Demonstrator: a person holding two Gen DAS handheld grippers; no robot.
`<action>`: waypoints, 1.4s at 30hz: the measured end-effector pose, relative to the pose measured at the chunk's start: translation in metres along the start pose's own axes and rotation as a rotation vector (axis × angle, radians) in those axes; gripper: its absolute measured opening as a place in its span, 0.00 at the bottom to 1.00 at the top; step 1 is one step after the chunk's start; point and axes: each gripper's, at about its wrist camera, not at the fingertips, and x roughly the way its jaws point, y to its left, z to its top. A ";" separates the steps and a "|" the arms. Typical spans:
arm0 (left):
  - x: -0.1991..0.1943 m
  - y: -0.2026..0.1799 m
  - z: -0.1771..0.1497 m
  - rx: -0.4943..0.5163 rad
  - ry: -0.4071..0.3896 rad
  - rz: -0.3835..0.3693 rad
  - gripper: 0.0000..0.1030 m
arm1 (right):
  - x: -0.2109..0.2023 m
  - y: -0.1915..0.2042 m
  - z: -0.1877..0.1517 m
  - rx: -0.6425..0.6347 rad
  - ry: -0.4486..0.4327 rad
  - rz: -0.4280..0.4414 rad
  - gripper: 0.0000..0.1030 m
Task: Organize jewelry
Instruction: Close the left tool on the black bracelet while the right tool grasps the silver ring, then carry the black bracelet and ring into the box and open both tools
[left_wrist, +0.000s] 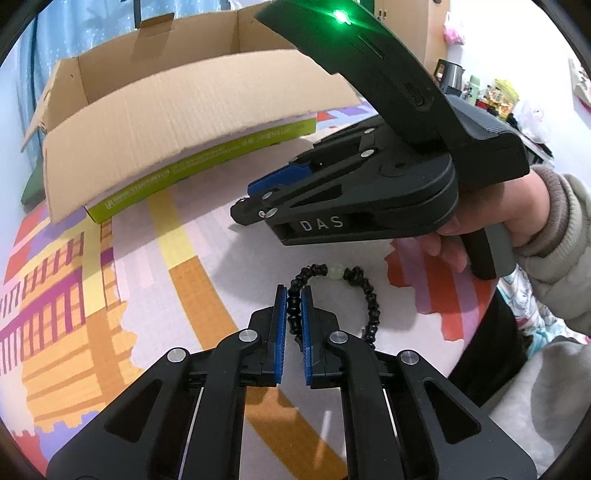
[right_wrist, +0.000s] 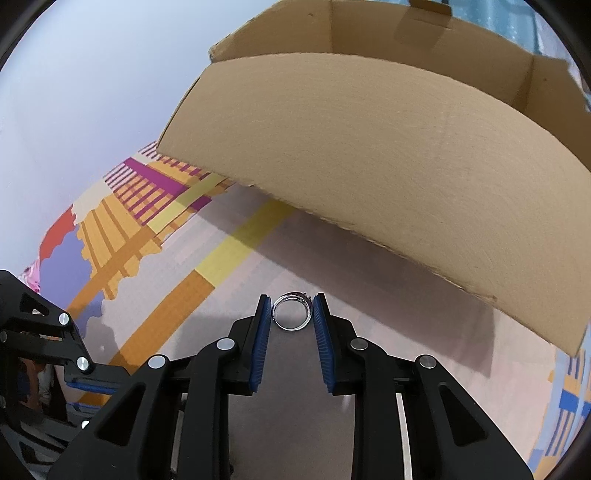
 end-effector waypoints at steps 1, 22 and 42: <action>-0.003 0.000 0.001 -0.002 -0.004 -0.002 0.06 | -0.003 -0.001 0.000 0.005 -0.004 0.002 0.23; -0.070 0.012 0.045 -0.041 -0.093 0.041 0.07 | -0.086 0.000 0.007 0.026 -0.186 0.014 0.23; -0.111 0.052 0.118 -0.044 -0.188 0.137 0.07 | -0.140 -0.028 0.054 0.000 -0.294 -0.076 0.23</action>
